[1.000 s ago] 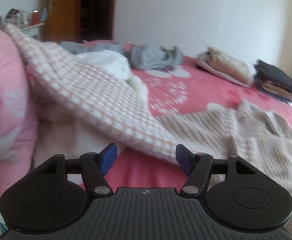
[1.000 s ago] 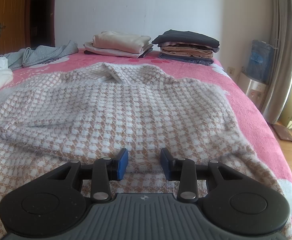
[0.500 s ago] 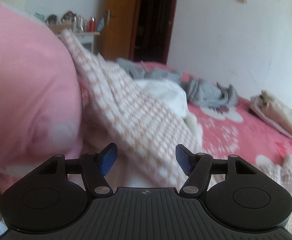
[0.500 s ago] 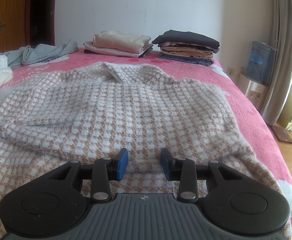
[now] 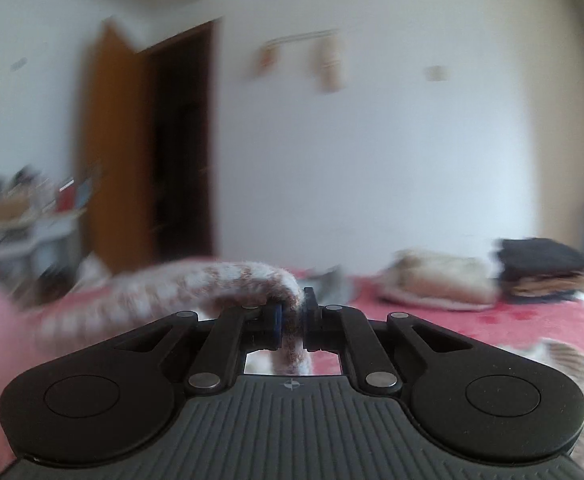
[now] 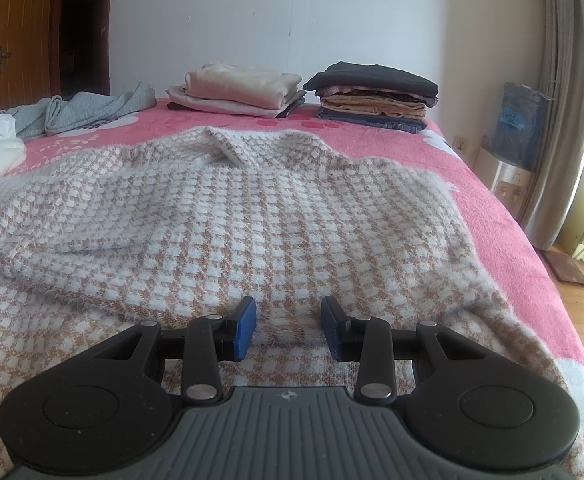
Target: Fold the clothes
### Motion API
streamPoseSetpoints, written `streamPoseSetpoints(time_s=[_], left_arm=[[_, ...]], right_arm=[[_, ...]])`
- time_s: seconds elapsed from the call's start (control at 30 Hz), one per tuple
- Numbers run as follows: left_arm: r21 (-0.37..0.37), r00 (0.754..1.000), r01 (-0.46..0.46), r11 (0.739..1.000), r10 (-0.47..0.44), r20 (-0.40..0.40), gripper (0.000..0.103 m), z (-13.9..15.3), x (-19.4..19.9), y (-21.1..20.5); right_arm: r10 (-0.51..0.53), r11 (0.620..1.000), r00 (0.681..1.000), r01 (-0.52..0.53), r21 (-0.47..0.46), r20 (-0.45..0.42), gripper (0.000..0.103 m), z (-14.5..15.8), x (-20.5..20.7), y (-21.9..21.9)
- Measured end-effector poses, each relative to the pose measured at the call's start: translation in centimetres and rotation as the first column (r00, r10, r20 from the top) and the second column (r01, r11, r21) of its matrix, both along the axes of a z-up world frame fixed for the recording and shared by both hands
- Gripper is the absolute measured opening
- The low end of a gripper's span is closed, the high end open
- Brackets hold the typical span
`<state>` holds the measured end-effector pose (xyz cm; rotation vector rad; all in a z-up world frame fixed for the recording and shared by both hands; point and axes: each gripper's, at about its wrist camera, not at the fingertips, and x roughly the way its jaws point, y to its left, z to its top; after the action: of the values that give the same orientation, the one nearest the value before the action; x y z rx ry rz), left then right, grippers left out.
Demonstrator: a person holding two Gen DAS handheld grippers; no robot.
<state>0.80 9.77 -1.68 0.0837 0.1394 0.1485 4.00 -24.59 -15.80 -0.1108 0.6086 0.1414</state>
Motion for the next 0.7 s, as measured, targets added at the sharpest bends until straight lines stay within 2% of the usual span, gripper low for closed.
streamPoseSetpoints(time_s=[0.03,0.07,0.13,0.17,0.23,0.3,0.37,0.43,0.57,0.67,0.7], left_arm=[[0.035,0.998,0.062,0.997,-0.063,0.015,0.007,0.4,0.1,-1.4],[0.052,0.989,0.148,0.988,-0.147,-0.015,0.008,0.2,0.2,-3.3],[0.033,0.953,0.274,0.961,-0.267,-0.144,0.015,-1.8,0.9,-7.0],[0.015,0.928,0.317,0.948,-0.307,-0.213,0.020,-3.3,1.2,-8.6],[-0.029,0.857,0.398,0.917,-0.383,-0.345,0.042,-6.2,1.8,-11.7],[0.020,0.812,0.453,0.891,-0.404,-0.421,0.042,-9.5,1.5,-13.8],[0.039,0.804,0.478,0.877,-0.419,-0.422,0.043,-11.0,0.6,-13.9],[0.020,0.810,0.469,0.883,-0.421,-0.407,0.055,-11.0,0.1,-13.3],[0.014,0.827,0.443,0.897,-0.402,-0.393,0.056,-10.6,-0.8,-11.9],[0.061,0.828,0.461,0.885,-0.405,-0.387,0.056,-10.7,-1.3,-11.8],[0.075,0.827,0.469,0.880,-0.408,-0.386,0.056,-10.8,-1.4,-11.9]], right_arm=[[0.000,1.000,1.000,0.000,0.001,0.001,0.039,0.0,0.0,0.0],[0.000,1.000,1.000,0.000,0.002,0.001,0.039,0.0,0.0,0.0],[0.000,1.000,1.000,0.000,0.006,0.001,0.039,0.0,0.0,-0.1],[-0.001,1.000,1.000,0.001,0.009,0.001,0.039,0.0,0.0,-0.1],[-0.002,1.000,1.000,0.002,0.013,0.002,0.039,0.0,0.0,-0.1],[-0.002,1.000,1.000,0.002,0.015,0.003,0.039,0.0,0.0,-0.1],[-0.002,1.000,1.000,0.002,0.017,0.004,0.039,0.0,0.0,-0.2],[-0.002,1.000,1.000,0.002,0.024,0.003,0.039,0.0,0.0,-0.3],[0.007,0.996,1.000,-0.006,0.092,-0.009,0.041,0.2,0.1,-1.3],[0.026,0.983,0.999,-0.018,0.182,-0.042,0.044,0.9,0.6,-2.6],[0.035,0.975,0.998,-0.022,0.219,-0.058,0.048,1.3,0.7,-3.1]])
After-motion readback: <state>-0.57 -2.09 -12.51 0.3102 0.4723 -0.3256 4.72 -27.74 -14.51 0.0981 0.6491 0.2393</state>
